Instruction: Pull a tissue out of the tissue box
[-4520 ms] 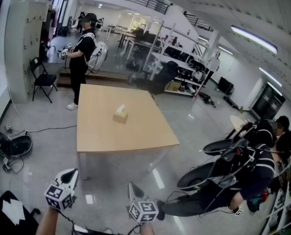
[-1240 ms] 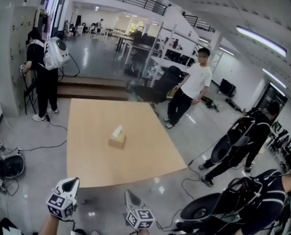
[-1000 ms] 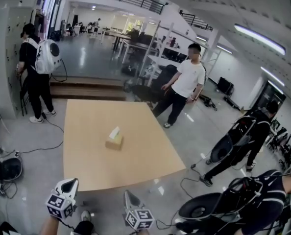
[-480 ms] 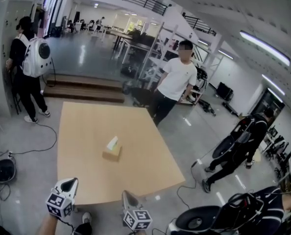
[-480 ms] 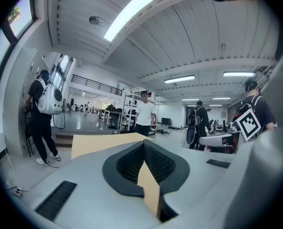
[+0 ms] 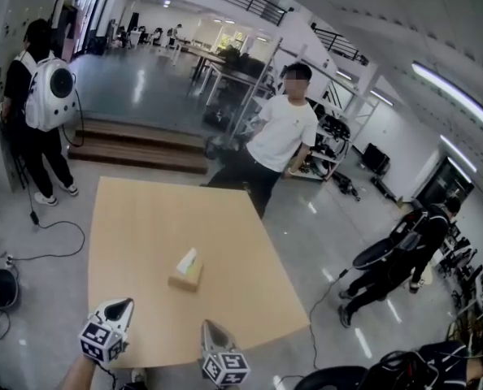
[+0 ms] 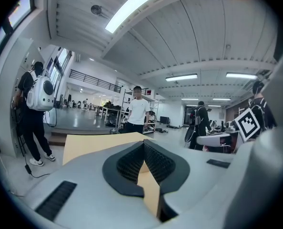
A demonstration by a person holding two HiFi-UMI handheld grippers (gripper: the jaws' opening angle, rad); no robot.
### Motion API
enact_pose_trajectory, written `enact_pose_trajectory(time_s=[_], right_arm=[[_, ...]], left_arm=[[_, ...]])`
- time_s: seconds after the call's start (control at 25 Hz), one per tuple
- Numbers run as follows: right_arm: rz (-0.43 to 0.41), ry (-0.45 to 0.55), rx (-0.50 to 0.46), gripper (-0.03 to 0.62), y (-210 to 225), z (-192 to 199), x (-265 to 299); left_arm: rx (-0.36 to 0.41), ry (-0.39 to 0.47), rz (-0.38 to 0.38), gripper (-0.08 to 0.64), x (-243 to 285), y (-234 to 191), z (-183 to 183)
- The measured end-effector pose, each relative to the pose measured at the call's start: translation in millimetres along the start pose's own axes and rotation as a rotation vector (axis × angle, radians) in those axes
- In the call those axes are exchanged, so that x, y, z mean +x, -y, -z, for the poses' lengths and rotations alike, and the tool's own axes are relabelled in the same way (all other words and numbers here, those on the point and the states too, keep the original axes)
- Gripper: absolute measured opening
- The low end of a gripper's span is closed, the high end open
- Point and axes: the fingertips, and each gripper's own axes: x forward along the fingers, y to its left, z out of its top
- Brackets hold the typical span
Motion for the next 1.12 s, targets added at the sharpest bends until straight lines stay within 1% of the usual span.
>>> enact_pose_trajectory(time_s=[0.2,0.56,0.76,0.92,1.12], right_arm=[[0.009,-0.024,-0.014,0.011,13.0,-10.7,39.1],[0.018,-0.050,-0.007,0.012,32.9,-21.1,106.9],[0.010,-0.063,-0.007,0.012,38.1,-25.1,129.8],[0.012,-0.069,-0.004,0.011,43.1,-26.2,144.4],[0.016,-0.079,-0.012,0.011,46.6,-25.2,153.5]], left_arm=[[-0.001,-0.009,0.020,0.008,36.2,-16.8,-8.6],[-0.014,-0.034,0.026,0.008,92.8,-60.5,-9.3],[-0.018,-0.052,0.030,0.008,110.9,-72.7,-16.3],[-0.013,-0.056,0.027,0.008,124.0,-81.8,-11.8],[-0.018,-0.072,0.046,0.008,131.8,-82.3,-7.9]])
